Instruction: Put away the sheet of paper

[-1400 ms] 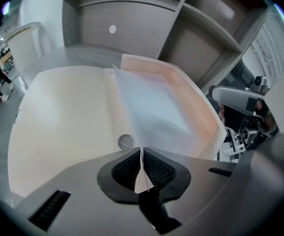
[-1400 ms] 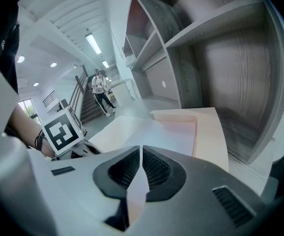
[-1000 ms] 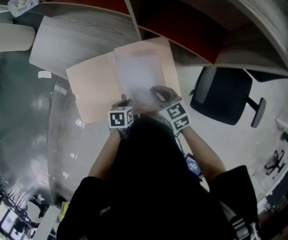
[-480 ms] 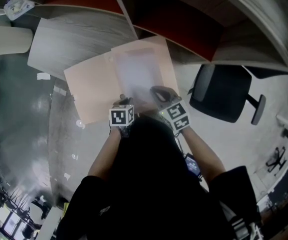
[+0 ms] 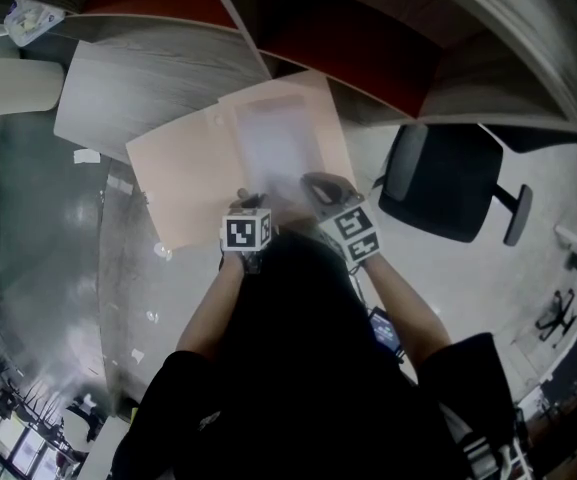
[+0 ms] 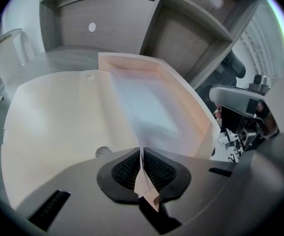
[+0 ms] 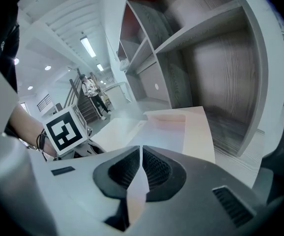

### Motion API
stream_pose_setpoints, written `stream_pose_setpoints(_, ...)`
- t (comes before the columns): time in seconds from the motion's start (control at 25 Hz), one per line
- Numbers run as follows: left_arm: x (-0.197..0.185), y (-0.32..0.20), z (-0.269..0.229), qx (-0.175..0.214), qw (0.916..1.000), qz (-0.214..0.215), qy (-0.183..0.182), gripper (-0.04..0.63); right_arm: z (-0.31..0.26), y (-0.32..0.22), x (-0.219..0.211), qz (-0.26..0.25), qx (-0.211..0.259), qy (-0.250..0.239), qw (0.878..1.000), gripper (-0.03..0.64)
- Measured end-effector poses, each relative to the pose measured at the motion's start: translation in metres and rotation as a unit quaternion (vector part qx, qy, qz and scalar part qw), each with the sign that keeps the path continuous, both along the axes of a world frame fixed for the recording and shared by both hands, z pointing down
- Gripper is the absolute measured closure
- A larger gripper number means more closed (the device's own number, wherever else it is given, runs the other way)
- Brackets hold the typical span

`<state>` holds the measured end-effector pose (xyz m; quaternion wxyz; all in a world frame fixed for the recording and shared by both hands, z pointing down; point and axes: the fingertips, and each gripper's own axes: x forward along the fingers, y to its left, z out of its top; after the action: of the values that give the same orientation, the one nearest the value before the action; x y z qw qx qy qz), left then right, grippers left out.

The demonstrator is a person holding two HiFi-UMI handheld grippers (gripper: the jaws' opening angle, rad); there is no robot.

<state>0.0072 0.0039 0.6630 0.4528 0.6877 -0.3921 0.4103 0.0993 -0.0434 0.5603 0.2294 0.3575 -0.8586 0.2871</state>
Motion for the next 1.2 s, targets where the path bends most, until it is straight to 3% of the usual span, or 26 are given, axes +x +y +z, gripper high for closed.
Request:
stream_pose_setpoints(0.72, 0.010, 0.000, -0.006, -0.003, 0.9996, -0.023, 0.016, 0.534, -0.002, 0.000, -0.001, -0.011, 0.002, -0.004, 1.000, 0.584)
stream_pose_setpoints(1.2, -0.010, 0.001, -0.011, -0.003, 0.9974, -0.070, 0.013, 0.520, 0.000, 0.000, -0.022, -0.054, -0.001, -0.012, 0.998, 0.584)
